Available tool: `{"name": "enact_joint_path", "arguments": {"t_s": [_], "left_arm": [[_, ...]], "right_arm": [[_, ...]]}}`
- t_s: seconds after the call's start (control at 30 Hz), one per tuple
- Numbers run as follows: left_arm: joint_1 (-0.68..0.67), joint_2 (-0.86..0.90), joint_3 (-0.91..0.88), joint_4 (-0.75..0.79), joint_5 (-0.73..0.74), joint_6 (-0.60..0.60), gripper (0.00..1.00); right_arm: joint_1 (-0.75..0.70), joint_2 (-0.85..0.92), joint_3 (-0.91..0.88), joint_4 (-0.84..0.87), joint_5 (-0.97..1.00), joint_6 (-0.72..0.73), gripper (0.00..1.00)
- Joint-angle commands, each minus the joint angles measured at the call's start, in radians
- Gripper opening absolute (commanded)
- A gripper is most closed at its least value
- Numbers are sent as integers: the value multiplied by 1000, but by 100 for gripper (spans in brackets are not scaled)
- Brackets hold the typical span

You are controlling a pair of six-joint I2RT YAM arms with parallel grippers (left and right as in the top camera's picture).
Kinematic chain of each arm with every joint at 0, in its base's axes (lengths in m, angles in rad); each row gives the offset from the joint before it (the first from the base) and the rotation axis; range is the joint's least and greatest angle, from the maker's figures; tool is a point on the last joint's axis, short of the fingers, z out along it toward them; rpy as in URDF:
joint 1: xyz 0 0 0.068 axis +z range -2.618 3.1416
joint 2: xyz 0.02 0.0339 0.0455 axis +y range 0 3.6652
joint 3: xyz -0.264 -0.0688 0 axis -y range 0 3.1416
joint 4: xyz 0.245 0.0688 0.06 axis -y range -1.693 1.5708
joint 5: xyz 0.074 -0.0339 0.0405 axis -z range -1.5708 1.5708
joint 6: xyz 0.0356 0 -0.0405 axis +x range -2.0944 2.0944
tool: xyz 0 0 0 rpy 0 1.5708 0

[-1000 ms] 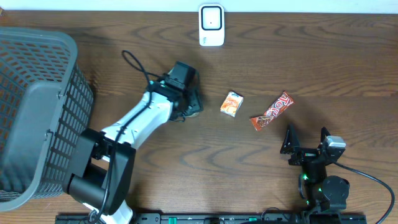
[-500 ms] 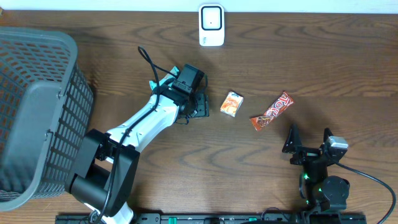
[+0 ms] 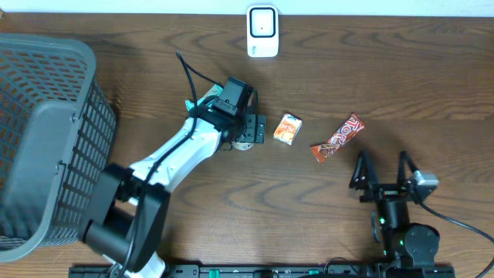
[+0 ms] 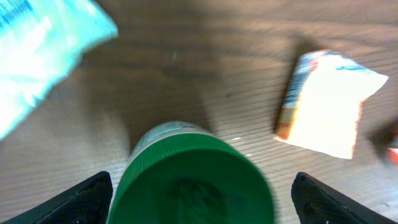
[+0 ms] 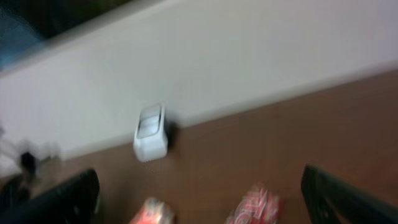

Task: Scan the item barcode

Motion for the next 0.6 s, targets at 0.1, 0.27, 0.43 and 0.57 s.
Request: {"name": "enact_joint_path", "arguments": {"t_s": [0.1, 0.27, 0.43, 0.57], "left_arm": [[58, -359, 113, 11, -172, 85, 92], [98, -620, 113, 2, -473, 85, 92], [138, -805, 113, -28, -526, 135, 93], [170, -915, 113, -69, -626, 123, 92]], "right_arm": [[10, 189, 264, -279, -98, 6, 99], [46, 558, 636, -445, -96, -103, 99], [155, 1043, 1022, -663, -177, -108, 99], [214, 1328, 1220, -695, -409, -107, 99]]}}
